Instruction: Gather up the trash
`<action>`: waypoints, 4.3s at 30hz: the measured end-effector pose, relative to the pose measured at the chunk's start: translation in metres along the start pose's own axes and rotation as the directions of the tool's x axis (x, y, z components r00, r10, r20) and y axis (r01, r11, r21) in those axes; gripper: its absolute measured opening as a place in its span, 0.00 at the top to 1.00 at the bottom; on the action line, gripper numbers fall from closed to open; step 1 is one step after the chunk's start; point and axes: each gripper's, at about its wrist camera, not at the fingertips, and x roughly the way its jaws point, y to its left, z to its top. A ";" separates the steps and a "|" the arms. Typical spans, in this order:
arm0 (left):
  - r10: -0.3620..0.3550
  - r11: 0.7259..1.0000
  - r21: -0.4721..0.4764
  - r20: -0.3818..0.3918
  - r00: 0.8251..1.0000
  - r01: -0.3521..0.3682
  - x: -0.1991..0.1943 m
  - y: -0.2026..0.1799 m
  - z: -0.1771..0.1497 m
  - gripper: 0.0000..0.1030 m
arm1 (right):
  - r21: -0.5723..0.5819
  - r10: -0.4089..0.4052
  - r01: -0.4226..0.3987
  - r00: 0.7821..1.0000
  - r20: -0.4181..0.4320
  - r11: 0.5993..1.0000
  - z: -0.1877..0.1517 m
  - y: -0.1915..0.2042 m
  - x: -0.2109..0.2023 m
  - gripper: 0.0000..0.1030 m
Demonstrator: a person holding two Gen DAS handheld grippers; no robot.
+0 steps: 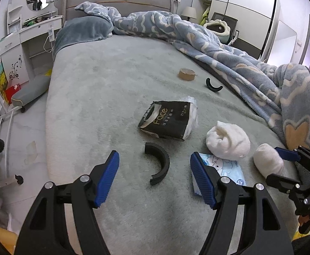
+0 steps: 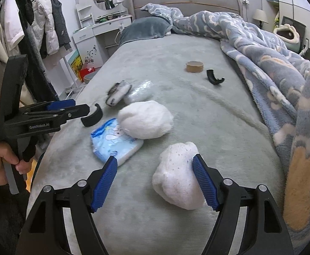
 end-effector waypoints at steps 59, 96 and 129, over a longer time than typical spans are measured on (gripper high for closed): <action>0.033 0.999 -0.016 -0.057 0.998 -0.034 -0.011 0.023 -0.011 0.87 | 0.038 0.066 -0.069 0.996 0.055 0.997 0.037 0.031 -0.011 0.65; 0.084 0.990 -0.082 -0.335 0.939 -0.117 -0.068 0.167 -0.123 0.87 | -0.111 0.243 -0.241 0.970 -0.002 0.964 0.044 0.237 0.031 0.65; 0.040 0.970 -0.206 -0.379 0.925 -0.126 -0.100 0.266 -0.148 0.47 | -0.227 0.274 -0.309 0.946 -0.175 0.923 0.043 0.348 0.112 0.65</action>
